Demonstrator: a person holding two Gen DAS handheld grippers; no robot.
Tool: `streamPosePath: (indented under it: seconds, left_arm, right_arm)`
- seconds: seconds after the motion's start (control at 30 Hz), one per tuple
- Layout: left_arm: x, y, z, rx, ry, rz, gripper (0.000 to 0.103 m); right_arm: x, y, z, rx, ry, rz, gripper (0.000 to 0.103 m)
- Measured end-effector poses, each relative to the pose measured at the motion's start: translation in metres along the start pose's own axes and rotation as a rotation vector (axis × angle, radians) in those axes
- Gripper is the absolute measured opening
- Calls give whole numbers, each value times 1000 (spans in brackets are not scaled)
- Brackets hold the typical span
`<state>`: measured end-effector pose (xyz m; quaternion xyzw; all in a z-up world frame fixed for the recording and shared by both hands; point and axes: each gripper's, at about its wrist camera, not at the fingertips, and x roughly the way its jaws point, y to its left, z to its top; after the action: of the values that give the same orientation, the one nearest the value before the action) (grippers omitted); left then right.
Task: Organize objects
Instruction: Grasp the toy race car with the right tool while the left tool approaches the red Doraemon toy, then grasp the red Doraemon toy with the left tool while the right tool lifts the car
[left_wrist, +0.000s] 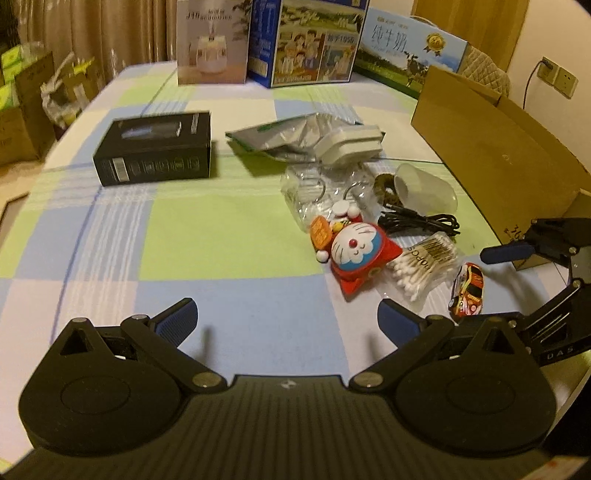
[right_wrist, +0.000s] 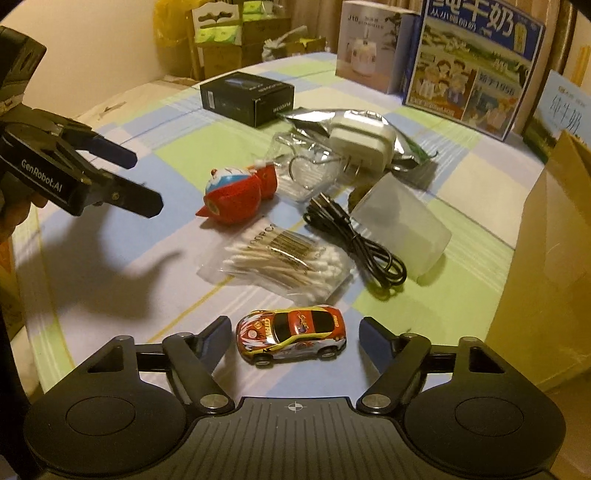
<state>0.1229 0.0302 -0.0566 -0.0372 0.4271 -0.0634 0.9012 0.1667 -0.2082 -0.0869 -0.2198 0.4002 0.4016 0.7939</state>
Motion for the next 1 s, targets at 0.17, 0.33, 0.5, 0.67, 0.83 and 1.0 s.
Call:
streamPosePath:
  seconds: [0.17,0.33,0.5,0.67,0.83,1.0]
  left_arm:
    - [7,0,4,-10,-8,-27,102]
    - [10,3,4,-38,2,-42,102]
    - [7,1,7,-45,-21,-56,102]
    - [6,-5,16,-46,-60,-60,102]
    - [12,-13,33,-13,-78,-74,93]
    - [27,-19,43,-68,-46,-119,87]
  right_arm:
    - [5,-6,3,23,4,14,65]
    - [3,-5,4,50,4,35,64]
    - [-8,2,8,81,-33,12,64]
    - [-20,5,16,100,-71,-68,64]
    - [-25,-2,21,144,-82,-113,64]
    - [-26,-3,26,161,-94,-114,64]
